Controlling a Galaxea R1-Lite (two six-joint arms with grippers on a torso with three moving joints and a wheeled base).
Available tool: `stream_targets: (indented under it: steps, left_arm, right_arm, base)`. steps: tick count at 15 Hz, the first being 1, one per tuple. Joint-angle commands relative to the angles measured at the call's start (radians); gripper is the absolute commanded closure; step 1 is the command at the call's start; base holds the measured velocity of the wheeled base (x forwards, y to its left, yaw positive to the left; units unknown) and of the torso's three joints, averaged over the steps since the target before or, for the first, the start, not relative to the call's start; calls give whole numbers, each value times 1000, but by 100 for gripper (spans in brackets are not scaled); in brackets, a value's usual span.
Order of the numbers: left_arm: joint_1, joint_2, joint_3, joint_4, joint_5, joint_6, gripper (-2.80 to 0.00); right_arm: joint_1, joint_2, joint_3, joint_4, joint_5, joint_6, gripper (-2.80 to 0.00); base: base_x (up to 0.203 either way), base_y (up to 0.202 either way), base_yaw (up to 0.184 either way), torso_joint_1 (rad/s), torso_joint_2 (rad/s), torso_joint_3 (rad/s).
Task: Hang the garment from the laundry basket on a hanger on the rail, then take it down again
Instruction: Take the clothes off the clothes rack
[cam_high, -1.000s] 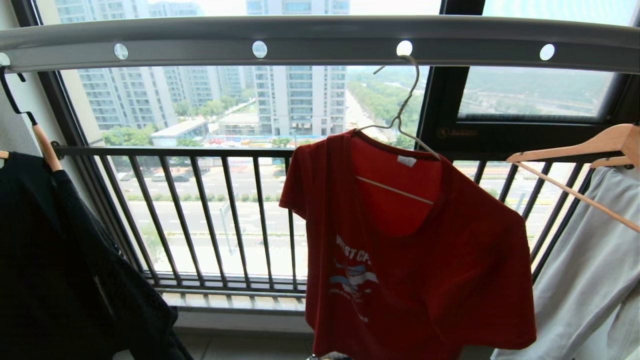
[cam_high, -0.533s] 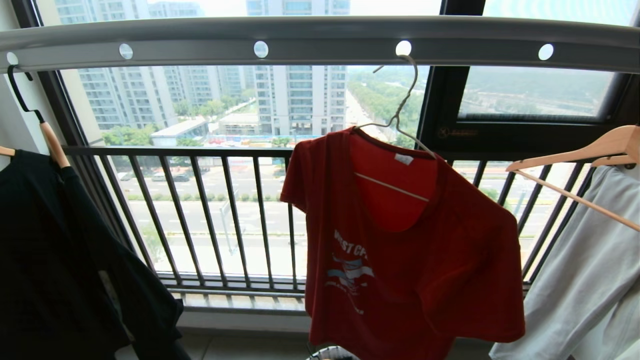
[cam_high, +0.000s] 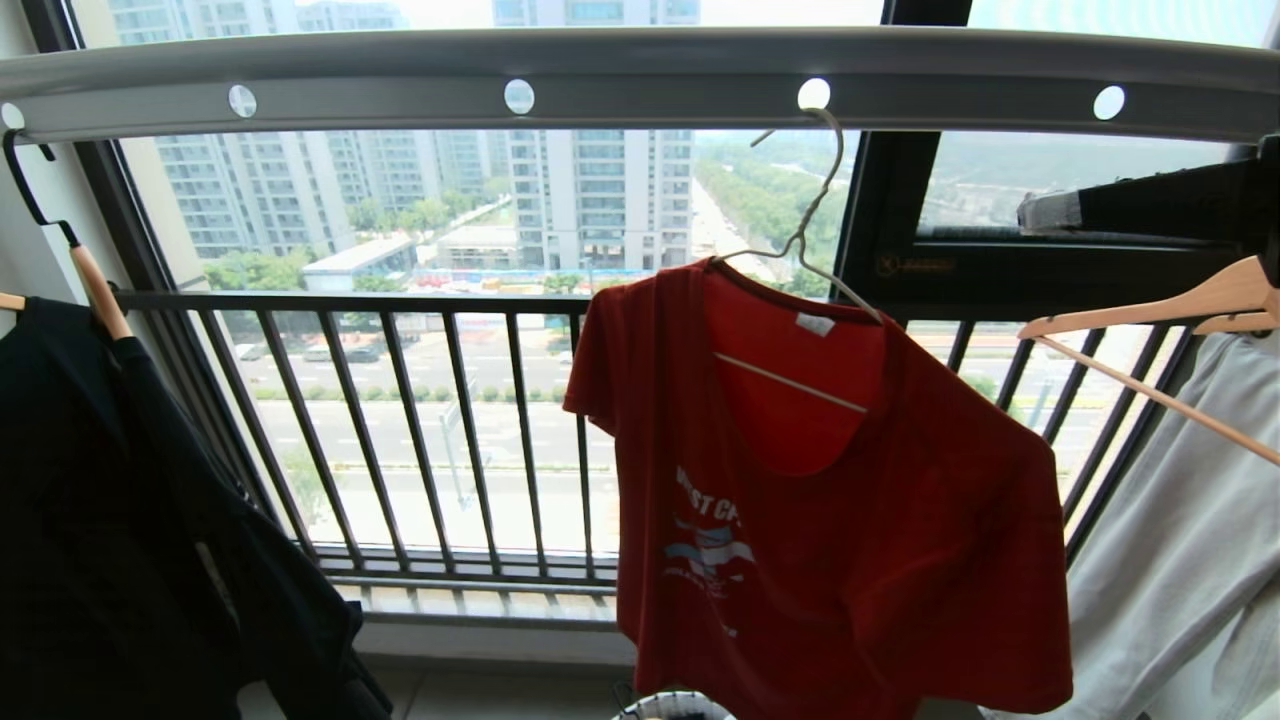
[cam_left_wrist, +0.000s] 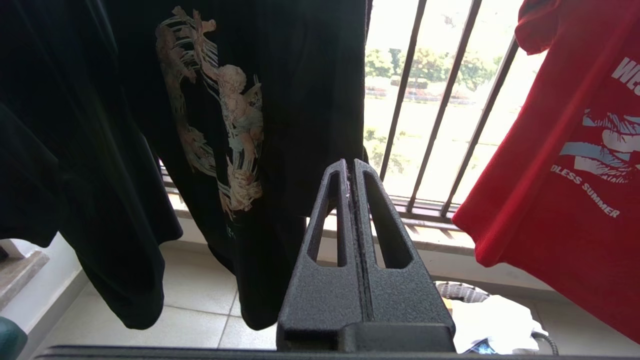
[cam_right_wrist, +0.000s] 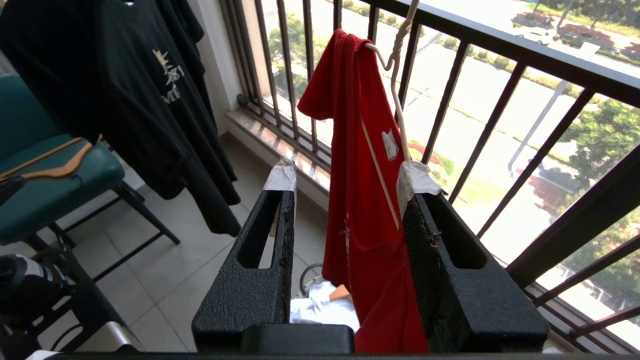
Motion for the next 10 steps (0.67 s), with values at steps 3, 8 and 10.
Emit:
stream_targets:
  steps: [3,8,10]
  left_arm:
    - [1,2,0,0,0,-1,0]
    - [1,2,0,0,0,-1,0]
    - [1,2,0,0,0,-1,0]
  right_arm:
    - [14,216,-108,-1,-5,-19,-280]
    - [15,331,-195,-16,-34,-90,-280]
    - [20,363,-194,-76,-37,-99,-280]
  base:
    - [0,0,0,0,0,0]
    - [0,0,0,0,0,0]
    - [0,0,0,0,0,0]
